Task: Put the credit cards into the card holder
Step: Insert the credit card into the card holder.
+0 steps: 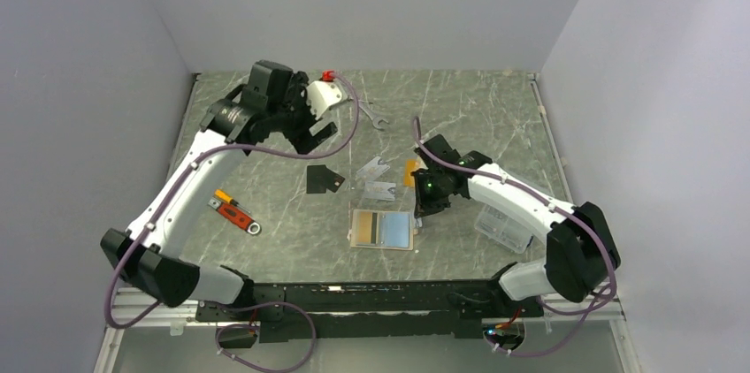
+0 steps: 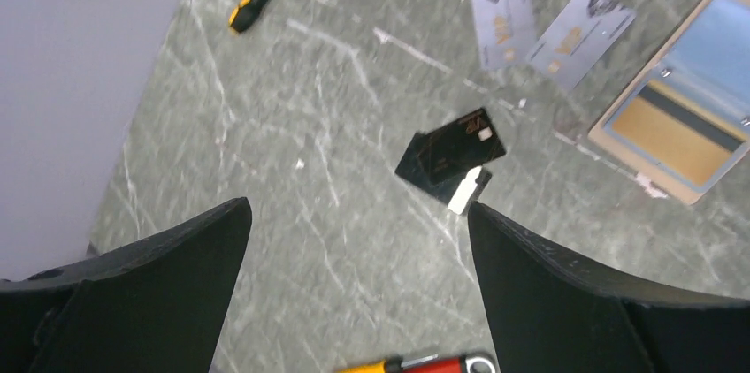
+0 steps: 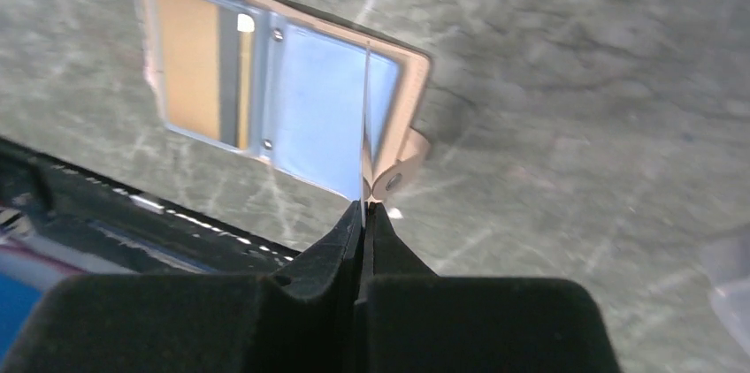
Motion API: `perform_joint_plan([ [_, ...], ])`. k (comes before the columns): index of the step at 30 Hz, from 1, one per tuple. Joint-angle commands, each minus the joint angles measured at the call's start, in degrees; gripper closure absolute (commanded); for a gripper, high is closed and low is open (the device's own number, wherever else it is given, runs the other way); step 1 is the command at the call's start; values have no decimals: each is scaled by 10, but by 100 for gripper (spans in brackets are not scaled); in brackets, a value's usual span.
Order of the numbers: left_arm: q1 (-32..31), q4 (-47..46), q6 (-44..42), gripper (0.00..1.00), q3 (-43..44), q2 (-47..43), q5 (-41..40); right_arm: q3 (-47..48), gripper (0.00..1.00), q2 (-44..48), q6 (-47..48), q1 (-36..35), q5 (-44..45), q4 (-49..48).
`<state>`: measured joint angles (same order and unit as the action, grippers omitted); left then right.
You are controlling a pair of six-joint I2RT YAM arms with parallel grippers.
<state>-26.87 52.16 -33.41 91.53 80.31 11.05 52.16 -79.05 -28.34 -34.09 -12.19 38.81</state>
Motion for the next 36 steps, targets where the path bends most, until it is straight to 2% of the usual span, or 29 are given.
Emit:
perform_joint_plan([
  [1,10,-102,28,1,-79,-89,-57,69,100,-15,14,-29,133,137],
  [3,43,-152,82,1,-134,-120,-28,98,100,-32,22,-41,135,154],
  [5,56,-137,69,1,-158,-128,36,113,100,-38,25,-57,110,153],
  [7,54,-121,72,1,-166,-130,65,117,100,-46,23,-76,89,146],
  [12,49,-151,93,14,-238,-164,139,134,100,-106,19,-124,84,149],
  [18,44,-145,95,19,-283,-169,162,152,100,-174,19,-146,77,131],
  [25,44,-146,87,23,-288,-177,167,155,100,-205,18,-156,88,127],
  [33,44,-139,86,25,-280,-167,177,141,76,-189,2,-157,91,99],
  [35,43,-137,86,26,-278,-165,179,137,76,-185,-1,-158,95,95],
  [36,43,-137,86,27,-278,-165,180,136,79,-182,-3,-158,100,92],
])
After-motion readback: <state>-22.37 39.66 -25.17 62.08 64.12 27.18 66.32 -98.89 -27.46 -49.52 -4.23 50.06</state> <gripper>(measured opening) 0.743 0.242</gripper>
